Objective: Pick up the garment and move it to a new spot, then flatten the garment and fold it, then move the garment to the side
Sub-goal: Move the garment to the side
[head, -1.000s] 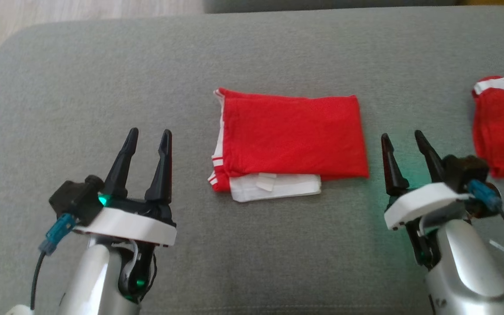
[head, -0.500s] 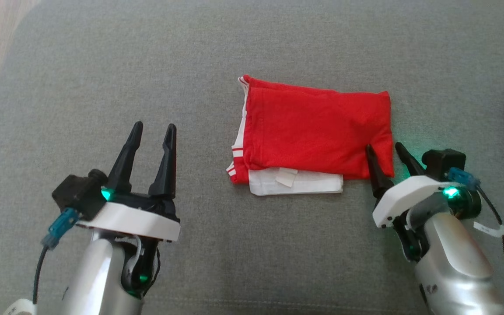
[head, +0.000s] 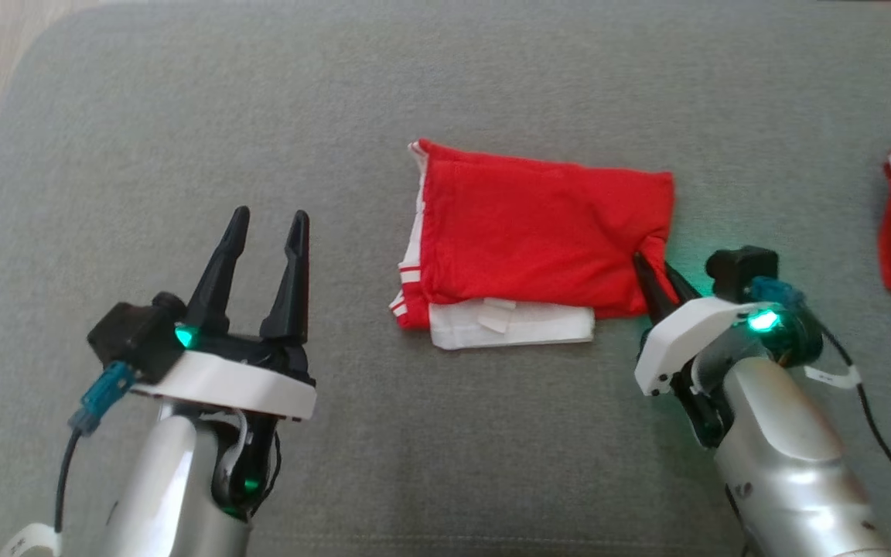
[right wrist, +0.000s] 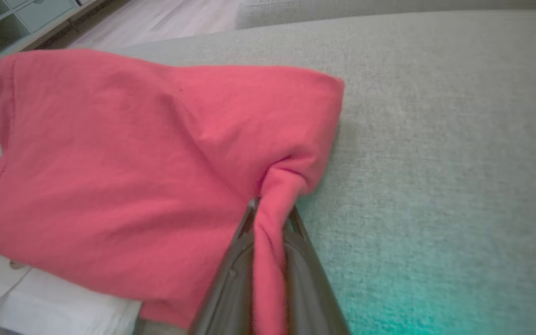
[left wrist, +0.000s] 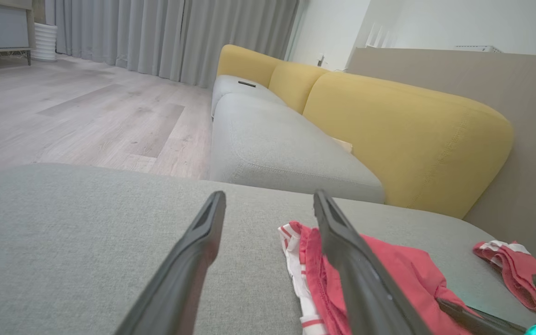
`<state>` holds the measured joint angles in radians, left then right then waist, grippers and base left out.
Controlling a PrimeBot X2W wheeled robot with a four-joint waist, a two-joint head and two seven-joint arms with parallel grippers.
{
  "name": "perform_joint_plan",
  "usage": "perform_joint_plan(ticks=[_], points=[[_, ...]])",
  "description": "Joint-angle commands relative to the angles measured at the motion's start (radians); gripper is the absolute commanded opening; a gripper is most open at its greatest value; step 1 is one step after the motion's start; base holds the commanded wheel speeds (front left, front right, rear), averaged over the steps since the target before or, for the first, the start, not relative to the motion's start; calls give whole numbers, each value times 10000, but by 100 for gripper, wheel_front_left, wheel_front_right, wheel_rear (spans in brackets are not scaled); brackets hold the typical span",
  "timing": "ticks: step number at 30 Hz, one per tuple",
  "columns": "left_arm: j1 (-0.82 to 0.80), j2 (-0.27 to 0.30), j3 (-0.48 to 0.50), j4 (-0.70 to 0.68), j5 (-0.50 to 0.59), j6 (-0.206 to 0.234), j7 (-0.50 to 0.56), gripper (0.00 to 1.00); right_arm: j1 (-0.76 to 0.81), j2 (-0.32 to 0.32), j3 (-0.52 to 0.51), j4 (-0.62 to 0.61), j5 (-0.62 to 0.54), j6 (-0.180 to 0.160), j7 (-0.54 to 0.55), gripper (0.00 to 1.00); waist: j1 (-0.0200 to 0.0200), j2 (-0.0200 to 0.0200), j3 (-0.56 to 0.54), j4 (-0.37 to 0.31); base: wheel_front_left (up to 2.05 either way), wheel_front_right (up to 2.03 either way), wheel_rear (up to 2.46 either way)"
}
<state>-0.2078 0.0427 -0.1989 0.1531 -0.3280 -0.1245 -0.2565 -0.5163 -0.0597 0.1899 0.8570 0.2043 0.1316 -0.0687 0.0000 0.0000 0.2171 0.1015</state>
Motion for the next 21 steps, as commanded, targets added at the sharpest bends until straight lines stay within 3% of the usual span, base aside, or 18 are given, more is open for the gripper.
perform_joint_plan(ticks=[1, 5, 10, 15, 21], points=[[-204, 76, 386, -327, 70, -60, -53, 100, -84, 95, 187, -61, -282, -9, -163, 0, 0, 0, -166, -203, 0, 0, 0], [-77, 76, 414, -414, 113, -61, -53, 100, -291, 46, 67, -317, -1342, -9, -685, 0, 0, 0, -406, -671, 0, 0, 0], [-65, 76, 222, -610, 183, -61, -53, 100, -454, -503, 279, -1124, -2292, -9, -962, 0, 0, 0, -552, -1402, 0, 0, 0], [-417, 76, -263, -757, 278, -61, -53, 100, -708, -1554, 855, -2270, -2596, -9, -737, 0, 0, 0, -427, -2121, 0, 0, 0], [-1118, 76, -862, -826, 280, -61, -53, 100, -1088, -3278, 1297, -3555, -2413, -9, 71, 0, 0, 0, 10, -2615, 0, 0, 0]])
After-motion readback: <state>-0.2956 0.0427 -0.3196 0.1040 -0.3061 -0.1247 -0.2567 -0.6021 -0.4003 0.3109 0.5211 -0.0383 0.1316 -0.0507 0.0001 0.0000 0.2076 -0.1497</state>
